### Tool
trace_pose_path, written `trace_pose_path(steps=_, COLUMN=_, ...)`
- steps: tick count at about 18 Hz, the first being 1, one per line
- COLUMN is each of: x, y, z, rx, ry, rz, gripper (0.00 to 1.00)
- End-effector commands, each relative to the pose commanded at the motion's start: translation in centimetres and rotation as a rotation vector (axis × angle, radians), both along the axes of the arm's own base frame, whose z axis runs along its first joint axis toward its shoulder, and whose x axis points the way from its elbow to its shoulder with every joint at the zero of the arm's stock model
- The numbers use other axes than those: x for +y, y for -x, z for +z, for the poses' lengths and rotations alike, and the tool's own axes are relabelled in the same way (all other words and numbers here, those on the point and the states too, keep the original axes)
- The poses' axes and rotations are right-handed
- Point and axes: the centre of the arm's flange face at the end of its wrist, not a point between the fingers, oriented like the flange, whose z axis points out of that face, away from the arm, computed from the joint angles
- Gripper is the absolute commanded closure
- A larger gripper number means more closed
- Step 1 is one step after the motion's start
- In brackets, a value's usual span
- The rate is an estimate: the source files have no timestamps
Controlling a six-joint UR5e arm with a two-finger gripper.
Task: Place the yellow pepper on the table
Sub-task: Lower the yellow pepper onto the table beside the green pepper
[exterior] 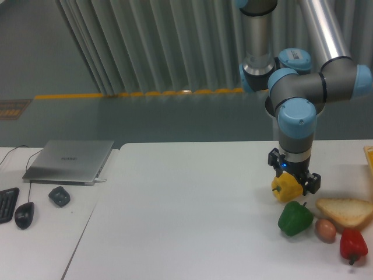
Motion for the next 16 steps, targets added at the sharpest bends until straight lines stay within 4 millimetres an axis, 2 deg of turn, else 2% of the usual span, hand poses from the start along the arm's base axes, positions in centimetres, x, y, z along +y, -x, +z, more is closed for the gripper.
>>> trace_pose_path(steps=5, x=1.5, y=1.4, z=3.9, rx=0.069, ry=-0.081, rz=-0.018, gripper=0.0)
trace_pose_path(steps=8, x=2.2, y=2.6, z=5.8, rx=0.143, ry=-0.156, rz=-0.104, gripper=0.0)
trace_pose_path(steps=11, x=0.7, y=5.2, z=6.9, rx=0.195, ry=-0.154, rz=-0.212, gripper=0.0)
trace_pose_path(steps=16, x=-0.8, y=6.9, z=6.7, rx=0.193, ry=-0.146, rz=-0.211, gripper=0.0)
